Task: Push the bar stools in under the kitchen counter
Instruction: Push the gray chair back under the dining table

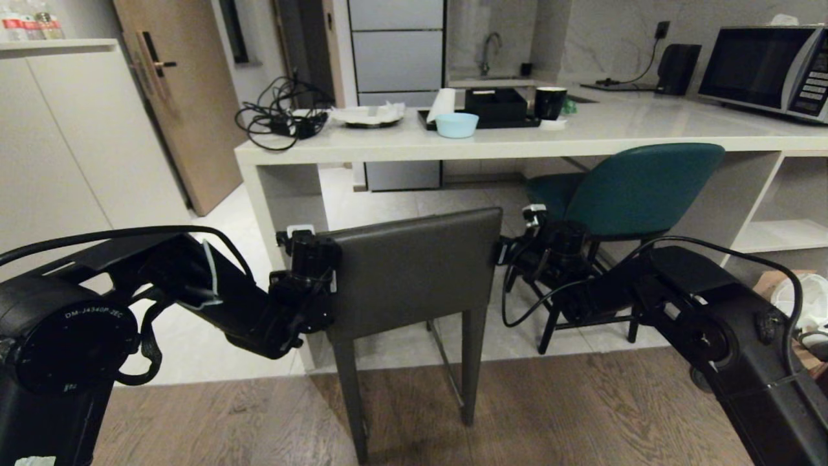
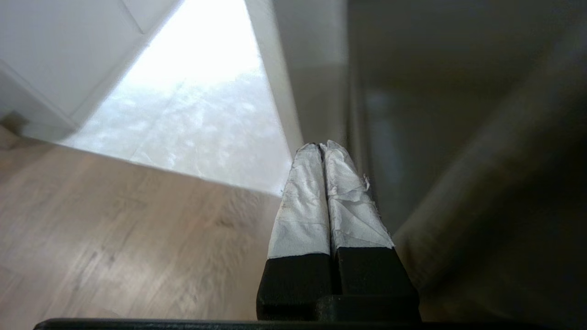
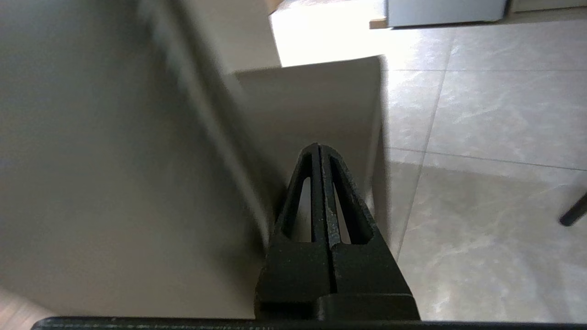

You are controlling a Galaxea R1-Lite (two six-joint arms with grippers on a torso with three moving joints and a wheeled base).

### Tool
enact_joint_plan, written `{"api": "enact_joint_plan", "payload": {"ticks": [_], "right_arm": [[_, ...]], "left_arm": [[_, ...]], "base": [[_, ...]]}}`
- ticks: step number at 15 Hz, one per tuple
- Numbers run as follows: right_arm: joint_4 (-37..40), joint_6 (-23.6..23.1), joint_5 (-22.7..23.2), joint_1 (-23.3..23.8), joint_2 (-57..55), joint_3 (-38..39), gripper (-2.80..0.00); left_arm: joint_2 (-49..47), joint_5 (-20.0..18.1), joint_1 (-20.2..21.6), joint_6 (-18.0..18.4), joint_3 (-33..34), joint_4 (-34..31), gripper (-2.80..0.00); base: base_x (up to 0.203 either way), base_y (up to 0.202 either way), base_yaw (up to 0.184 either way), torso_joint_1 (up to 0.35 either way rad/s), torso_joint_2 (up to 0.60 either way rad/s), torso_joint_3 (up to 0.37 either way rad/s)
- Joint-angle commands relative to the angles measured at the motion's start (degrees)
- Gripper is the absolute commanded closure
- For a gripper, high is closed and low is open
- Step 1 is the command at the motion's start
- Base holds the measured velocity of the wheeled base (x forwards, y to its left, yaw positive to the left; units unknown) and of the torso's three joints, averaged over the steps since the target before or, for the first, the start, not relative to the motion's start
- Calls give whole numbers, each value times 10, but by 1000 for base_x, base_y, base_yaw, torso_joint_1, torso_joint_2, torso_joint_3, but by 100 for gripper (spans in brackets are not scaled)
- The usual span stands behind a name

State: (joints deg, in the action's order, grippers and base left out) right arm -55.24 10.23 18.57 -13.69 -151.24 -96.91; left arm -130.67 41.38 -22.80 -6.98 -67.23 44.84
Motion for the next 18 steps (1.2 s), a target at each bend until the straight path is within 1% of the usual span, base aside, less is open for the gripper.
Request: {"api": "enact_joint_plan", "payload": {"ticks": [1,4,5,7,9,10,12,14,15,16,17,18], "right_arm": [[-37,1,8,-9,31,64,0],[-93,1,23,-27,65,135,0],[-98,1,25,-28,68,139,0],[-98,4,25,-27,75,143,0],[-101,4,25,-34,88,156,0],[-105,5,25,-34,92,158,0],[-107,6,22,-31,106,170,0],[-106,7,13,-25,141,199,0],[-106,7,-6,-24,166,224,0],[-106,7,-39,-22,189,253,0],[-104,6,-81,-20,212,287,0],[-96,2,-111,-16,237,323,0]], "left_arm": [[-24,-6,12,8,-27,5,0],[-52,-15,36,17,-54,5,0],[-56,-16,42,17,-60,5,0],[-56,-34,50,17,-63,5,0],[-66,-37,58,20,-82,4,0],[-69,-36,58,28,-87,6,0],[-54,-35,52,27,-76,11,0],[-21,-38,52,24,-41,19,0],[0,-43,52,19,-9,27,0],[23,-57,52,14,29,38,0],[50,-79,50,10,77,55,0],[73,-98,46,7,126,76,0]], "base": [[0,0,0,0,0,0],[0,0,0,0,0,0],[0,0,0,0,0,0],[0,0,0,0,0,0],[0,0,0,0,0,0],[0,0,0,0,0,0],[0,0,0,0,0,0],[0,0,0,0,0,0],[0,0,0,0,0,0],[0,0,0,0,0,0],[0,0,0,0,0,0],[0,0,0,0,0,0]]}}
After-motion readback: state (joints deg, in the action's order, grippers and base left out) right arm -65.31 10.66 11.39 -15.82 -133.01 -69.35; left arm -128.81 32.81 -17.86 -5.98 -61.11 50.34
